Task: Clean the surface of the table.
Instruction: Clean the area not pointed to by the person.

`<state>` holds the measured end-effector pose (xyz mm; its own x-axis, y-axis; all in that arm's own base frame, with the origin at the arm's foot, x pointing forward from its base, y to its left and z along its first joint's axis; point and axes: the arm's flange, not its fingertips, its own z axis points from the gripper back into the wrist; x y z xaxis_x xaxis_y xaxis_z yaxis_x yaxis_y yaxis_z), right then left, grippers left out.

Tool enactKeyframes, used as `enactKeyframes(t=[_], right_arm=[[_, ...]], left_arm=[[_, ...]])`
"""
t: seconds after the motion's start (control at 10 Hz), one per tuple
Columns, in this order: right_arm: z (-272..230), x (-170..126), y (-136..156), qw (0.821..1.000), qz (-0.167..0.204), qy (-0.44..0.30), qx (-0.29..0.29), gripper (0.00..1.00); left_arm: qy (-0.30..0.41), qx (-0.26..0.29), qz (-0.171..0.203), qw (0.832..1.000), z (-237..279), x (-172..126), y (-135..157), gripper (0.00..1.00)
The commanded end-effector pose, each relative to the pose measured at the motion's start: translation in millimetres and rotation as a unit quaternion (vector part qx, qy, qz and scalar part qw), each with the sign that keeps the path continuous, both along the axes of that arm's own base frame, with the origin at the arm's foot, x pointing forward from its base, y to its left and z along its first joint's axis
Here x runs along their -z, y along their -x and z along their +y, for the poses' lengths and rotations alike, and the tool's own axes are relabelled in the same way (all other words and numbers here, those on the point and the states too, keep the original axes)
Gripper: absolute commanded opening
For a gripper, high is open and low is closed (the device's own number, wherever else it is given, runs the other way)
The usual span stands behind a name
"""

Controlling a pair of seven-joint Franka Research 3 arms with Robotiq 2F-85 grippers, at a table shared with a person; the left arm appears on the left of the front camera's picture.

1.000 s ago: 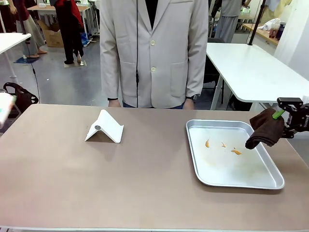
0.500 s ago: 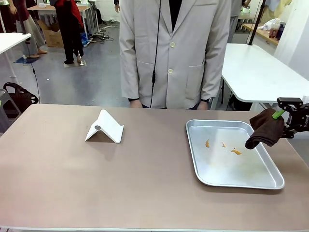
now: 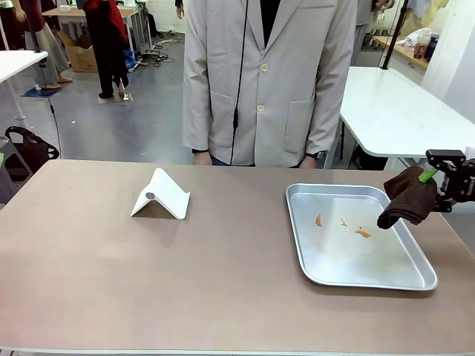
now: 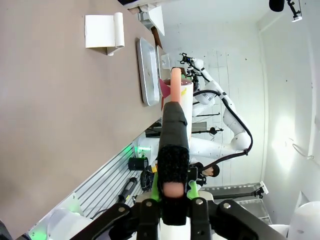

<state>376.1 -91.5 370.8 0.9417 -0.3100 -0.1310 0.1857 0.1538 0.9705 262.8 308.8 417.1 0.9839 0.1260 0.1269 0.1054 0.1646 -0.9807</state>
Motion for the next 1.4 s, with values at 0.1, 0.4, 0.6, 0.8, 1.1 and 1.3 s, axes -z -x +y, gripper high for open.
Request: enactKeyframes(t=[0.1,0.4,0.6,0.8,1.1,1.3], right_arm=[[-1.2,-4.5,0.9,1.000,0.000,-0.004,0.001,0.00],[-1.2,-4.5,0.9,1.000,0.000,-0.004,0.001,0.00],[7.9,-9.4,1.0,0.999,-0.008,0.048,-0.003,0.00],[40.8,-42.8,-17.4,0.982,-0.018,0.191,-0.002,0.00],[72.7,-71.0,-56.2,0.908,-0.033,0.416,-0.025,0.00],[80.8,-68.2,-81.6,0.849,-0.005,0.526,-0.056,0.00]], left_arm=[[0.004,-0.005,0.004,1.000,-3.7,-4.0,-0.3,0.22],[0.004,-0.005,0.004,1.000,-3.7,-4.0,-0.3,0.22],[0.004,-0.005,0.004,1.000,-3.7,-4.0,-0.3,0.22],[0.004,-0.005,0.004,1.000,-3.7,-4.0,-0.3,0.22],[0.004,-0.005,0.004,1.000,-3.7,-4.0,-0.3,0.22],[0.004,-0.005,0.004,1.000,-3.7,-4.0,-0.3,0.22]])
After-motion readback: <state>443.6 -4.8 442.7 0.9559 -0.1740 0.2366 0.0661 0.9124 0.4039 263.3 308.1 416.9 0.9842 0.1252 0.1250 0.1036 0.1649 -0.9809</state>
